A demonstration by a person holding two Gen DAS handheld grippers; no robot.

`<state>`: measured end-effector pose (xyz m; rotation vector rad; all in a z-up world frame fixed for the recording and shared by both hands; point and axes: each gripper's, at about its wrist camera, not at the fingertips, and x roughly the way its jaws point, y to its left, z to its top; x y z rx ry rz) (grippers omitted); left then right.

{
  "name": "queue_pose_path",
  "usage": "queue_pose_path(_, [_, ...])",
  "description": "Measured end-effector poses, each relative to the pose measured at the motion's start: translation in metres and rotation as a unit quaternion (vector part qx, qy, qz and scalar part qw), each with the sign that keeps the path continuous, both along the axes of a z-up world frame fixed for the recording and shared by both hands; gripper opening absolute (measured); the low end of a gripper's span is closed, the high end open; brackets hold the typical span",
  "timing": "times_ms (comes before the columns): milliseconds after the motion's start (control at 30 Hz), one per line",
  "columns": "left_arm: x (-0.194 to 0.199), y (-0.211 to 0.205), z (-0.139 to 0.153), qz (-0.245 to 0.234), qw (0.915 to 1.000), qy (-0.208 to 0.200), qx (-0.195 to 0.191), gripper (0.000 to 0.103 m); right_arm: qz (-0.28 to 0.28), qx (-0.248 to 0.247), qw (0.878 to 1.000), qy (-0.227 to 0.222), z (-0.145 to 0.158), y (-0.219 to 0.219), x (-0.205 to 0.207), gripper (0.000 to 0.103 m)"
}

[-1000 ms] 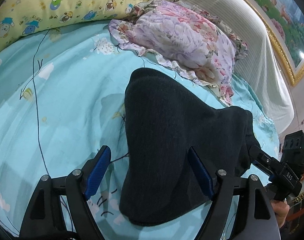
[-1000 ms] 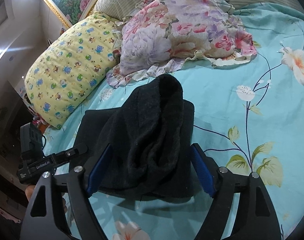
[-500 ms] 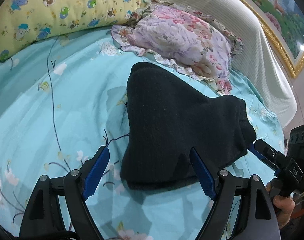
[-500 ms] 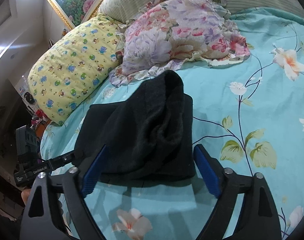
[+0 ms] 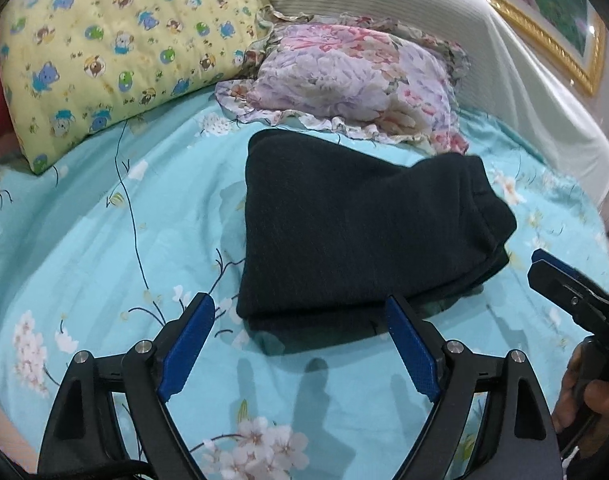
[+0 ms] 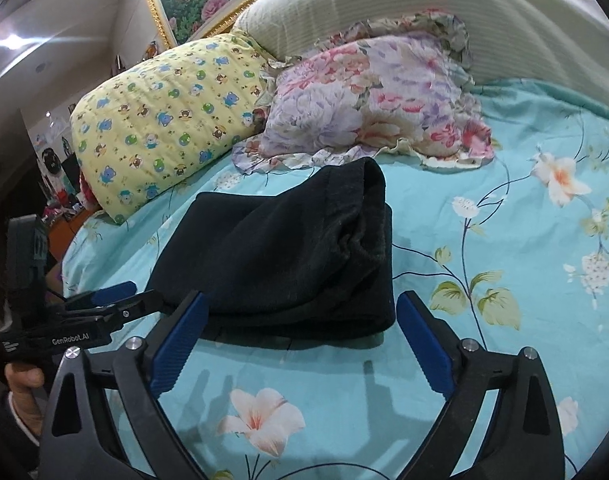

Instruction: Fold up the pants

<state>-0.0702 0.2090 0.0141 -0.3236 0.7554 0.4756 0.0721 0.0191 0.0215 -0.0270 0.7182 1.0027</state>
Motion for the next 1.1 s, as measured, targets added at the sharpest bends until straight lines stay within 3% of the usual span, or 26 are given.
queue_pose_path(333, [0.0,-0.015,-0.011,0.017,0.9983,0.041,0.039,0.097,0.004,-0.033,0.999,-0.027,-0.014,0.003,-0.019,0.099])
queue_pose_path(733, [0.005,-0.022,-0.023,0.022,0.9951,0.063,0.073,0.098,0.021,-0.051,0.998,-0.043,-0.026,0.015,-0.032,0.101])
queue_pose_path(1100, [0.011,-0.017,-0.031,0.025,0.9942,0.075,0.074,0.098,0.026,-0.056,0.997,-0.042,-0.028,0.022,-0.028,0.101])
